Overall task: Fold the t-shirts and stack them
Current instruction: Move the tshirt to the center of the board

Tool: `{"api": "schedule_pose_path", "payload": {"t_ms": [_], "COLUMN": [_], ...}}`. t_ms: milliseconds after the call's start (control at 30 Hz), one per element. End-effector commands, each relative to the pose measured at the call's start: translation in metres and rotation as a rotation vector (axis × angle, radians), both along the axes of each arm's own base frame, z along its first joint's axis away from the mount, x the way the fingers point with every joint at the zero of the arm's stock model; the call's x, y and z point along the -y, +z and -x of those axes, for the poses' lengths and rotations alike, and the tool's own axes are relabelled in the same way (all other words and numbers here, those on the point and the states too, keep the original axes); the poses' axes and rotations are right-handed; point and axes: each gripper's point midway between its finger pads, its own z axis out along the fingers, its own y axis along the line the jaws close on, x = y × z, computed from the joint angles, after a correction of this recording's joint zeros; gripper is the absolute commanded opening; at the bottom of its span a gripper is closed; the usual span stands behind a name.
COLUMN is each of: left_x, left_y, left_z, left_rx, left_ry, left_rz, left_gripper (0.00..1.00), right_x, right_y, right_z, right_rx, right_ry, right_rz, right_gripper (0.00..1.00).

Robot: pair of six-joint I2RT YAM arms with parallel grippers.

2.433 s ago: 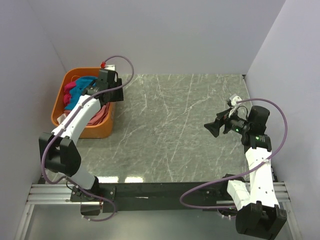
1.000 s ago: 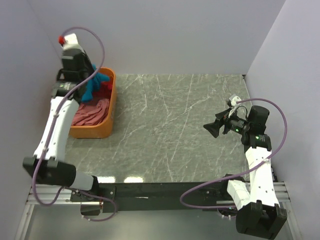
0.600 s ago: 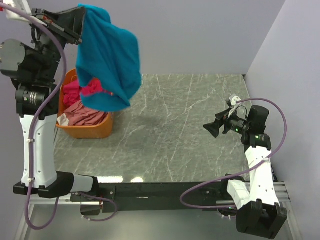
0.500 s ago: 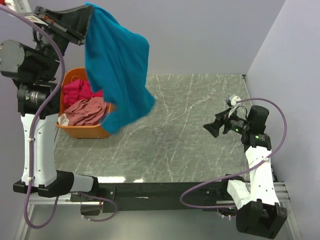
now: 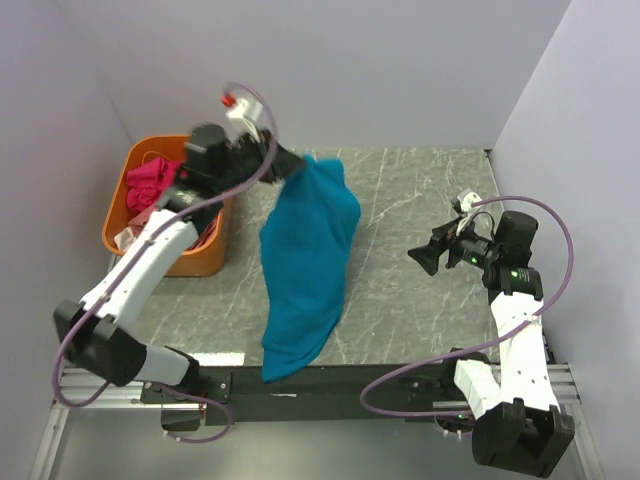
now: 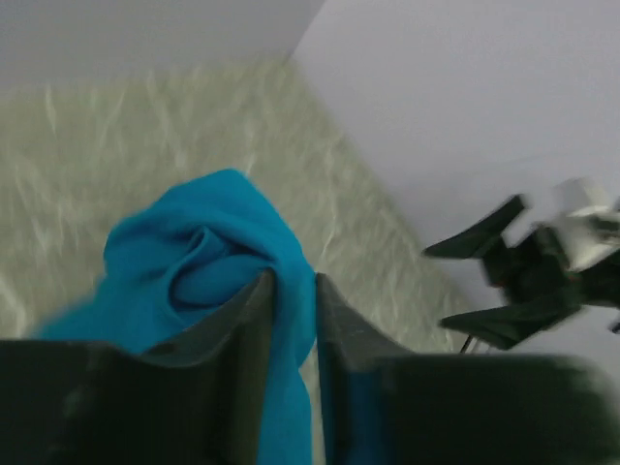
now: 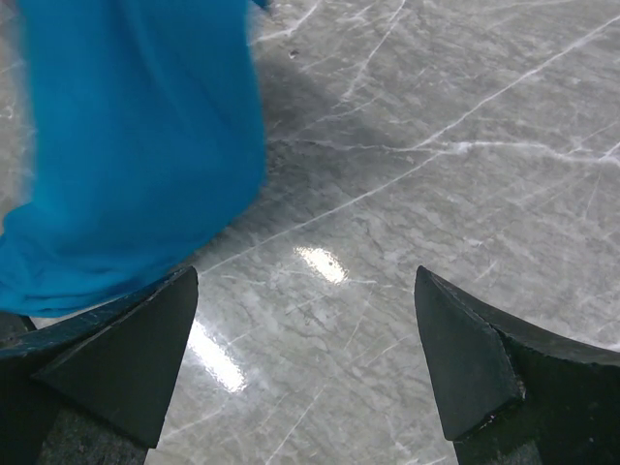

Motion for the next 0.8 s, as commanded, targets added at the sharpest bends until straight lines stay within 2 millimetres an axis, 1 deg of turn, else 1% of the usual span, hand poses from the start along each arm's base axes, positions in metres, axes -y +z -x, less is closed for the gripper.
{"api": "schedule_pose_path", "payload": {"t_ms": [0,33,67,100,133,167,200,233,267,300,333,367,400,433,467,500,533,567,600,633,667,700,733,767], "left_x": [-0.017,-0.048,-0.069,-0.087,-0.103,-0.106,-0.113,-0.113,-0.115,-0.118,-0.119,-0.118,-0.12,-0.123,-0.122,-0.125,-0.126,-0.129,-0.132,-0.135,-0.137,-0.144,-0.147,-0.151], "left_y": [-0.088,-0.108,-0.117,-0.11,-0.102,-0.094,-0.071,-0.063,-0.068,-0.054,-0.055,-0.07,-0.069,-0.076,-0.099,-0.098,-0.105,-0.124,-0.123,-0.126,-0.136,-0.132,-0.131,-0.127], "left_z": [-0.024,-0.046,-0.05,-0.047,-0.046,-0.042,-0.029,-0.023,-0.017,-0.006,0.0,0.006,0.017,0.021,0.027,0.037,0.042,0.046,0.055,0.059,0.063,0.068,0.071,0.076], "left_rx": [-0.13,-0.147,-0.167,-0.13,-0.098,-0.052,0.025,0.061,0.07,0.122,0.133,0.121,0.139,0.135,0.107,0.124,0.124,0.1,0.113,0.114,0.105,0.119,0.131,0.152], "left_ry": [0.153,0.348,0.454,0.528,0.601,0.608,0.609,0.596,0.589,0.579,0.566,0.54,0.528,0.525,0.504,0.5,0.491,0.487,0.489,0.493,0.493,0.523,0.53,0.542], "left_rz": [-0.207,-0.309,-0.364,-0.389,-0.402,-0.391,-0.381,-0.37,-0.378,-0.369,-0.376,-0.395,-0.393,-0.397,-0.415,-0.403,-0.405,-0.425,-0.414,-0.417,-0.428,-0.412,-0.407,-0.401], "left_gripper": [0.34,0.53,0.62,0.69,0.78,0.83,0.87,0.93,0.95,0.96,0.96,0.96,0.96,0.95,0.96,0.95,0.95,0.95,0.95,0.95,0.95,0.95,0.95,0.95], "right_x": [0.004,0.003,0.002,0.0,-0.003,-0.007,-0.015,-0.021,-0.026,-0.031,-0.046,-0.052,-0.059,-0.069,-0.084,-0.091,-0.094,-0.107,-0.108,-0.112,-0.121,-0.125,-0.127,-0.137], "right_y": [0.02,0.018,0.017,0.016,0.011,0.011,0.008,0.003,-0.001,-0.004,-0.011,-0.013,-0.016,-0.023,-0.027,-0.032,-0.041,-0.047,-0.056,-0.061,-0.063,-0.065,-0.071,-0.07], "right_z": [-0.005,-0.005,-0.004,-0.003,-0.002,0.0,0.003,0.005,0.006,0.008,0.015,0.017,0.023,0.03,0.041,0.046,0.051,0.062,0.058,0.058,0.061,0.061,0.055,0.058], "right_rx": [0.069,0.062,0.066,0.062,0.043,0.048,0.042,0.021,0.025,0.018,-0.009,0.006,0.004,-0.02,0.005,0.006,-0.011,0.015,0.013,0.006,0.015,0.017,0.013,0.023], "right_ry": [-0.004,-0.002,0.013,0.03,0.047,0.08,0.114,0.143,0.177,0.202,0.268,0.312,0.357,0.41,0.5,0.542,0.57,0.654,0.646,0.649,0.676,0.683,0.671,0.7], "right_rz": [0.03,0.027,0.028,0.025,0.017,0.019,0.021,0.022,0.041,0.053,0.058,0.081,0.09,0.092,0.122,0.141,0.181,0.229,0.289,0.318,0.342,0.363,0.399,0.406], "right_gripper": [0.98,0.98,0.98,0.98,0.98,0.98,0.98,0.98,0.98,0.98,0.98,0.98,0.98,0.97,0.97,0.97,0.97,0.97,0.96,0.96,0.96,0.96,0.96,0.96]}}
